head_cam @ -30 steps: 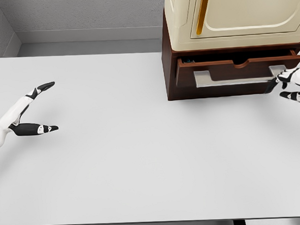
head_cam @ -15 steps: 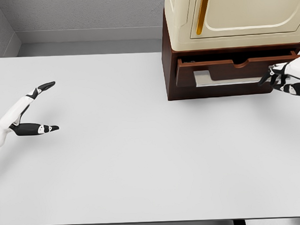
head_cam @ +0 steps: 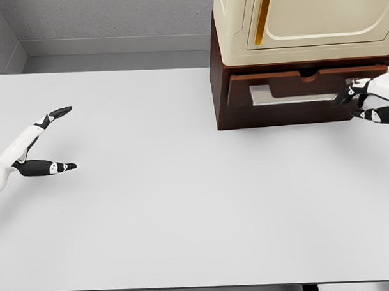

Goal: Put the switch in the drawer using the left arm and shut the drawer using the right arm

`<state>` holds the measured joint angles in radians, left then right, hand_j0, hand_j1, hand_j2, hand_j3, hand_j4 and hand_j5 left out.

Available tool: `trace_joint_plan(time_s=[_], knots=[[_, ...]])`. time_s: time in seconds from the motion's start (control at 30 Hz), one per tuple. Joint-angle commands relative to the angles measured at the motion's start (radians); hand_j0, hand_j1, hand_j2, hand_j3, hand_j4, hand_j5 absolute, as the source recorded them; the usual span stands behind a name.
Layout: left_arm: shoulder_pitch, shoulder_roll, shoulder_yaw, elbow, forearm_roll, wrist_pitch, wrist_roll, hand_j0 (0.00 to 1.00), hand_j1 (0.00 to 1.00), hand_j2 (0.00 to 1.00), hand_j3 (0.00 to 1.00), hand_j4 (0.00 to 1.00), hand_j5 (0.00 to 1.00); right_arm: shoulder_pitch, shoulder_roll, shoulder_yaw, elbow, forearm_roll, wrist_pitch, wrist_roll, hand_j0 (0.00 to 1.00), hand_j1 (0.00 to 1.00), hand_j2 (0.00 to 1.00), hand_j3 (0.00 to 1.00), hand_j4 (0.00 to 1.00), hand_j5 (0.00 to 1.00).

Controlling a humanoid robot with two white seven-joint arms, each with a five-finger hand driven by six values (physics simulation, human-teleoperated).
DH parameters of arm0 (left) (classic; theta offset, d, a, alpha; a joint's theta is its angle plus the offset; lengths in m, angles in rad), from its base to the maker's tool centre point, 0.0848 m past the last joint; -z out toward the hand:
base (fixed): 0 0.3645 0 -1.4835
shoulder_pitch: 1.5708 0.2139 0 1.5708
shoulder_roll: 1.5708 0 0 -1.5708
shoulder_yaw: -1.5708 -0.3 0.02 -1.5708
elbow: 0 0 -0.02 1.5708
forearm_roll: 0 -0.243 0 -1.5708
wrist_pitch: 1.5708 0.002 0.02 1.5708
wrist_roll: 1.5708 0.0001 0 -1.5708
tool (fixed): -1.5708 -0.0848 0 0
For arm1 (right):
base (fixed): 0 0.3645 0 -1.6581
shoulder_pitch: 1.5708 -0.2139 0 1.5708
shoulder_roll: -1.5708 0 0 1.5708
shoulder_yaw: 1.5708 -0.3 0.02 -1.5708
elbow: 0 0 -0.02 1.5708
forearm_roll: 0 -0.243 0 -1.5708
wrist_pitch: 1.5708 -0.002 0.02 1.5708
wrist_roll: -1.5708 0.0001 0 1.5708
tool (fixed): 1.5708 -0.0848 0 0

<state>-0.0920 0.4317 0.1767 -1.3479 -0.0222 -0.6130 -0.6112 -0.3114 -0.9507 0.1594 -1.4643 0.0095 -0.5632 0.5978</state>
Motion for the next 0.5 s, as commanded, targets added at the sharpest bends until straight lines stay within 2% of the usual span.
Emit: trace_joint_plan(time_s=[0.0, 0.2, 0.3, 0.37, 0.4, 0.47], knots=[[0.0, 0.001, 0.0, 0.0, 0.008, 0.002, 0.0, 1.0, 1.0, 1.0, 1.0, 1.0, 1.0, 0.0, 0.004, 0.015, 0.007, 0.101, -0.048, 0.013, 0.6, 0.6, 0.6, 0.6, 0.6, 0.6], [0.002, 0.001, 0.0, 0.0, 0.008, 0.002, 0.0, 1.0, 1.0, 1.0, 1.0, 1.0, 1.0, -0.003, 0.003, 0.017, 0.007, 0.115, -0.048, 0.013, 0.6, 0.6, 0.6, 0.6, 0.6, 0.6], [0.002, -0.001, 0.0, 0.0, 0.008, 0.002, 0.0, 1.0, 1.0, 1.0, 1.0, 1.0, 1.0, 0.018, -0.002, 0.017, -0.008, 0.112, -0.048, 0.013, 0.64, 0.64, 0.64, 0.64, 0.64, 0.64], [0.002, -0.001, 0.0, 0.0, 0.008, 0.002, 0.0, 1.0, 1.0, 1.0, 1.0, 1.0, 1.0, 0.069, -0.033, 0.012, -0.068, 0.113, -0.048, 0.013, 0.75, 0.75, 0.75, 0.75, 0.75, 0.75], [0.002, -0.001, 0.0, 0.0, 0.008, 0.002, 0.0, 1.0, 1.0, 1.0, 1.0, 1.0, 1.0, 0.083, -0.04, 0.011, -0.096, 0.113, -0.048, 0.013, 0.76, 0.76, 0.76, 0.76, 0.76, 0.76], [0.002, -0.001, 0.0, 0.0, 0.008, 0.002, 0.0, 1.0, 1.0, 1.0, 1.0, 1.0, 1.0, 0.121, -0.054, 0.005, -0.168, 0.113, -0.048, 0.013, 1.0, 1.0, 1.0, 1.0, 1.0, 1.0]])
